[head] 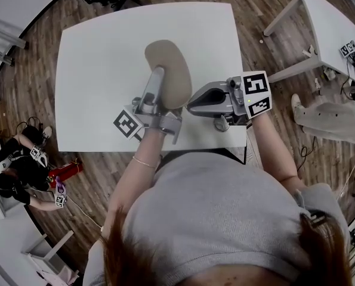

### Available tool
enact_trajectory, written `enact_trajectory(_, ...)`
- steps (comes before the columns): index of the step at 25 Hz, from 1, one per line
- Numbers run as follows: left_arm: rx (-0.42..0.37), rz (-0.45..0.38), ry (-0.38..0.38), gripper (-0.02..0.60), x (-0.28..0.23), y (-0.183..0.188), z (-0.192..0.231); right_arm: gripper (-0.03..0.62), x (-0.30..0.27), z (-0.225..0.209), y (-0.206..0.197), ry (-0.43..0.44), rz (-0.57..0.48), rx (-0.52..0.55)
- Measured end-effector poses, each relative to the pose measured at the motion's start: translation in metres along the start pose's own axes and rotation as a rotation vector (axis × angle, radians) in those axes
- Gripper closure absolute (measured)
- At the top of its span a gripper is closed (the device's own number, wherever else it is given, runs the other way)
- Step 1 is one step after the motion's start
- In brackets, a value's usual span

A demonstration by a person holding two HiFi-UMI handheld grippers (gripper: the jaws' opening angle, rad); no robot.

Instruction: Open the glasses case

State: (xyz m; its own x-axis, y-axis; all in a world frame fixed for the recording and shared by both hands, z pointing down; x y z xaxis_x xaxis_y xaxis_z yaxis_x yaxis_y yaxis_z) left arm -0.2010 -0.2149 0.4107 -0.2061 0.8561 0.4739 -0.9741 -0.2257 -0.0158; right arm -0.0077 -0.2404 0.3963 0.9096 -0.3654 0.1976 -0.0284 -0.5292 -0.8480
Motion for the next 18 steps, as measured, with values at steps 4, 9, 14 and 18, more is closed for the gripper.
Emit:
enact_trajectory(4,-0.025,-0.018,0.027,0.276,0.006,0.000,-0.001,0.586,-0.006,0.006,-0.006,-0.052,0.004,0.037)
enact_trajectory(9,0.015,0.032,0.018,0.275,0.017,0.004,0.002,0.575,0.007,0.017,-0.014,-0.130,-0.017,0.097)
enact_trajectory(14,0.005,0.028,-0.009,0.273,0.024,0.005,-0.005,0.391,0.033,0.006,-0.001,-0.260,-0.188,-0.027)
enact_trajectory(18,-0.023,0.014,0.007,0.273,0.026,0.001,-0.003,0.313,0.005,-0.006,-0.008,-0.243,-0.311,-0.229)
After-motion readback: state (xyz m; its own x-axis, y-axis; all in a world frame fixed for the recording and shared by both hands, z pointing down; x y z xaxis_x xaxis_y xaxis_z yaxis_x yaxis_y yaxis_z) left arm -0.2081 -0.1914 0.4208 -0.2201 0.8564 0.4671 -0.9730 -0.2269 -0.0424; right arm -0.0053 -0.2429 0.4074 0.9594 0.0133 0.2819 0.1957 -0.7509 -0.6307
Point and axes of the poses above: the fingertips, and each gripper's own axes: x backward along the fingers, z to its left, y out of its top, the point moved 10 cm from there along x, backward along the fingers, and after that the axes turned 9 degrees about -z, right-handed, at the moved point
